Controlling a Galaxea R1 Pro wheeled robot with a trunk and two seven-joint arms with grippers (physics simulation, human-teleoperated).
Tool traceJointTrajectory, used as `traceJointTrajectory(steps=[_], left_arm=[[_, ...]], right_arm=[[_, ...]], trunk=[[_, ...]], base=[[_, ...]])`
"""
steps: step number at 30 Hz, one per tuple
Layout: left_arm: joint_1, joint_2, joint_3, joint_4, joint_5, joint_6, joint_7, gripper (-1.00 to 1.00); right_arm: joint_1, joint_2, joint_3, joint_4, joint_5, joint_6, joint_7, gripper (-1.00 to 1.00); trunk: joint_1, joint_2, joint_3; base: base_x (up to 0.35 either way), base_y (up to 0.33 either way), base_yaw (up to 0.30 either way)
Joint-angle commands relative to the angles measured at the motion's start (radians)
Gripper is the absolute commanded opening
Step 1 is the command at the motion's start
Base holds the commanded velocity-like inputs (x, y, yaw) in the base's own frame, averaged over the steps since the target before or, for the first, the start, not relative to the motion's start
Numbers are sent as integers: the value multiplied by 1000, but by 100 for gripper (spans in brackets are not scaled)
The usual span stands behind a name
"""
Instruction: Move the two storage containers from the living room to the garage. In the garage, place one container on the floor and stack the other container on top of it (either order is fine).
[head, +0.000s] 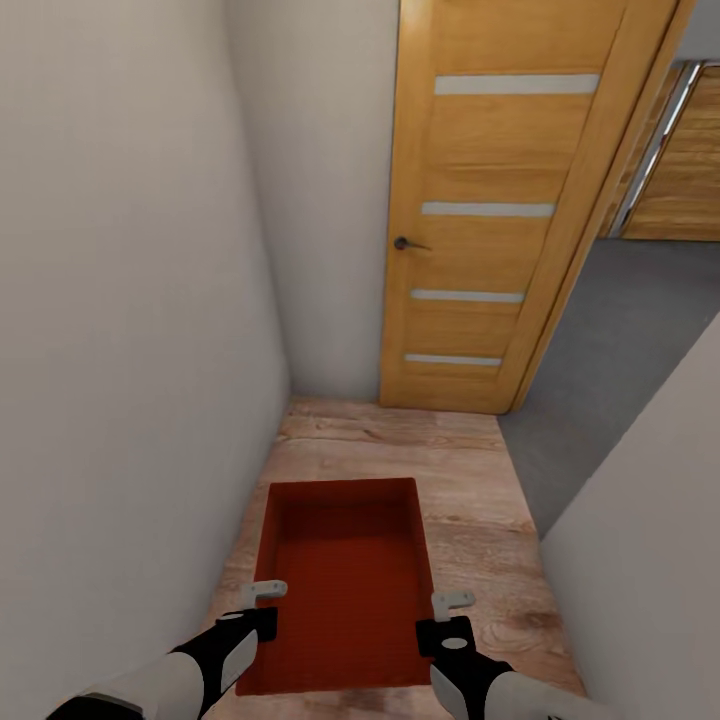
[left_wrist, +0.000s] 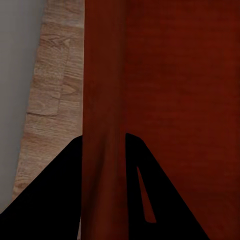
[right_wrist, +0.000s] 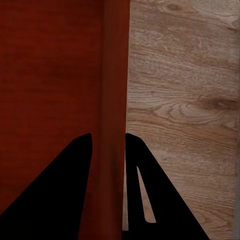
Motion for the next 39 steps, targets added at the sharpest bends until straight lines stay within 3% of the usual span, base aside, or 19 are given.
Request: traceJointTrajectory(steps=[1,15,39], left_arm=[[0,11,74,-1,34,8,13,-100],[0,11,74,-1,34,8,13,-100],[0,11,74,-1,34,8,13,-100]], right_arm=[[-1,-1,-13,-1,6,-22,-14,-100],[-1,-2,-13,-1,5,-21,-14,-100],[-1,-3,-13,-1,6,-21,-14,-100]], trunk=[[1,-1,-1],[1,-1,-1],[1,-1,-1]], base=[[323,0,0],[293,0,-174],[13,0,-22]])
